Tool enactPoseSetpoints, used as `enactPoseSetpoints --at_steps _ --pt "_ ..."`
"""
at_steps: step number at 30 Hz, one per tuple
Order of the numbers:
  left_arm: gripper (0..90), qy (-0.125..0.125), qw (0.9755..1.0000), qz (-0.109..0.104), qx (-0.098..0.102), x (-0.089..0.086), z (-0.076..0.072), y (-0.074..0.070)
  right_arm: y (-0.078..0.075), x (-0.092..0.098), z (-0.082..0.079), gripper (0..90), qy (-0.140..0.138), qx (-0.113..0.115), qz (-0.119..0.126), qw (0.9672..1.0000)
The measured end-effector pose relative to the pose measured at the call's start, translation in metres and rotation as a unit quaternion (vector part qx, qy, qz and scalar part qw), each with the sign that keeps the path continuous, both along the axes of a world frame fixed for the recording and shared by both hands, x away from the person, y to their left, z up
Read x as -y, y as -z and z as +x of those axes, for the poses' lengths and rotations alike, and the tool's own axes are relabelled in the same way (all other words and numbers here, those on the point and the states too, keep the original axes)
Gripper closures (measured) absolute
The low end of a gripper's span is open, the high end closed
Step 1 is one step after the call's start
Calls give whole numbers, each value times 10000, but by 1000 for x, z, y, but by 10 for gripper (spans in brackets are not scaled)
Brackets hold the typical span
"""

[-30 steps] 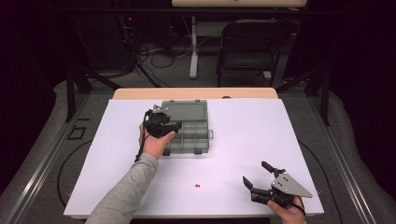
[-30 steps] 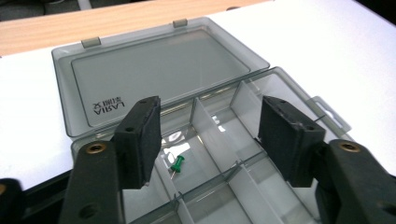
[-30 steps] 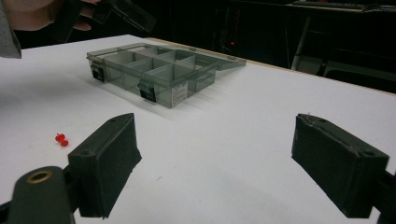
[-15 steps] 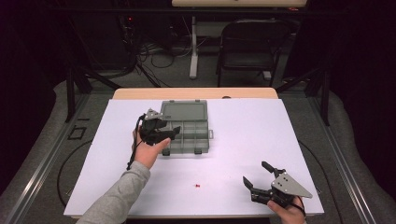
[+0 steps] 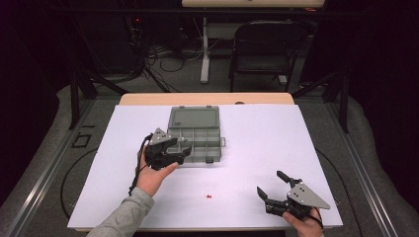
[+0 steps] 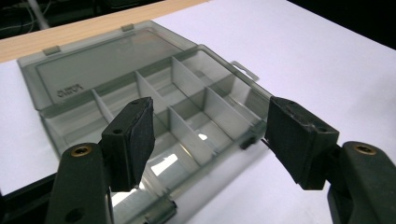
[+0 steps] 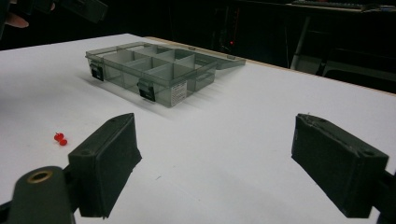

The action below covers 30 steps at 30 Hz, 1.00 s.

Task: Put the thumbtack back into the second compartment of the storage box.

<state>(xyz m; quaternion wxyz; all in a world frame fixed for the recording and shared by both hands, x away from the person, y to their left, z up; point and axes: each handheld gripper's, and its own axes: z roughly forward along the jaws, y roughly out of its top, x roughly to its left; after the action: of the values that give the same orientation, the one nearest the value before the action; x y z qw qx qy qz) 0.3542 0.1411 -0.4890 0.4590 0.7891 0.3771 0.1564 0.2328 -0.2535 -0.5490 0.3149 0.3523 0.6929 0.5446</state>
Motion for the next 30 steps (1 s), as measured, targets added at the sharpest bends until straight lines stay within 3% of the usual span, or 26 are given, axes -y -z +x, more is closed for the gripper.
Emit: enactPoseSetpoints --at_steps 13,19,21,30 --pt "333 327 9993 -90 -154 7 -28 19 0 0 0 141 -4 -7 -2 10000" --pt "380 500 9986 -98 -120 10 -40 23 0 -1 0 141 3 -1 -12 10000" --pt "402 557 9984 -7 -125 12 -43 26 0 -1 0 140 5 -3 -19 10000" --pt "417 734 9971 47 -173 20 -52 37 0 -1 0 140 -1 -2 -16 10000"
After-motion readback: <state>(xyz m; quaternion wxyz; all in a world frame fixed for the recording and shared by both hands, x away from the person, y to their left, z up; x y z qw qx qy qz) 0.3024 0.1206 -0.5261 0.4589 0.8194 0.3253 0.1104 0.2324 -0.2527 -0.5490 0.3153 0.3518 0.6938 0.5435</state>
